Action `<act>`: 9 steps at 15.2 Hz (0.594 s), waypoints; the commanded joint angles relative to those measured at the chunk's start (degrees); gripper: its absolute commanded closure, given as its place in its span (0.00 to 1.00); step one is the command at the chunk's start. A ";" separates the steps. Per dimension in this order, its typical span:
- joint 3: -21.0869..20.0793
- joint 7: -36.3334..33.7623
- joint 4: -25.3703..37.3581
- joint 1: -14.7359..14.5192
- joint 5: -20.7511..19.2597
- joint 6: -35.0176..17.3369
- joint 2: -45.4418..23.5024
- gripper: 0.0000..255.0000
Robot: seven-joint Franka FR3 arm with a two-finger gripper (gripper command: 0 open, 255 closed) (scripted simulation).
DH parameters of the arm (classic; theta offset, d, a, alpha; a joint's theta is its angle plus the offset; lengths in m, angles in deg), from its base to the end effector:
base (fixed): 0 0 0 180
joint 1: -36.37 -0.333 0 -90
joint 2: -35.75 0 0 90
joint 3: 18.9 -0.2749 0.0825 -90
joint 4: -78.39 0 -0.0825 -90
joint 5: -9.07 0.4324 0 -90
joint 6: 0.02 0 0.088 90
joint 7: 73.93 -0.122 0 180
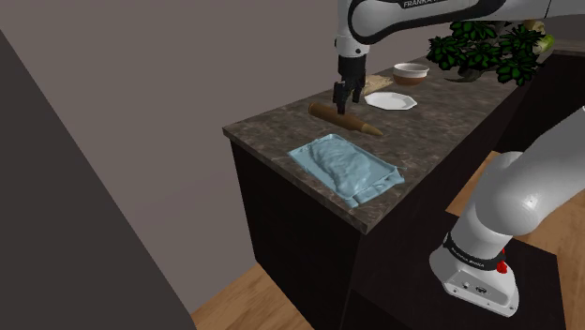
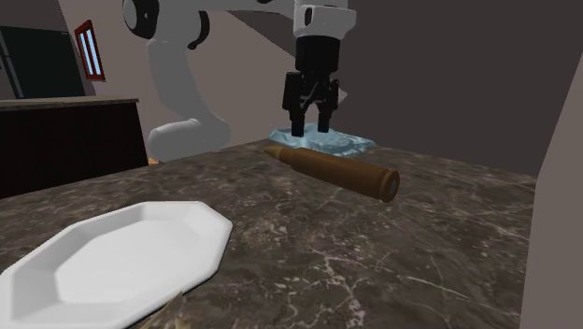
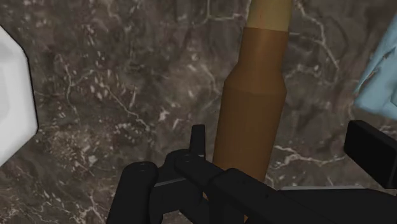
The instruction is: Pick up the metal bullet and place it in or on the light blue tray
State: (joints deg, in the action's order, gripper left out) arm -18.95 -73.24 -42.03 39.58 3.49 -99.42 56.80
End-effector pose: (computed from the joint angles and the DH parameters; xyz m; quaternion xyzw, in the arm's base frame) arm 0.5051 -0.0382 0.5087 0.9987 -0.0136 -0.0014 0.0482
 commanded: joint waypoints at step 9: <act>-0.45 -3.61 1.90 1.04 -2.69 -5.00 -8.87 0.00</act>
State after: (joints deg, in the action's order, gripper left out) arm -19.40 -76.72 -39.24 40.62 0.83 -103.66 47.80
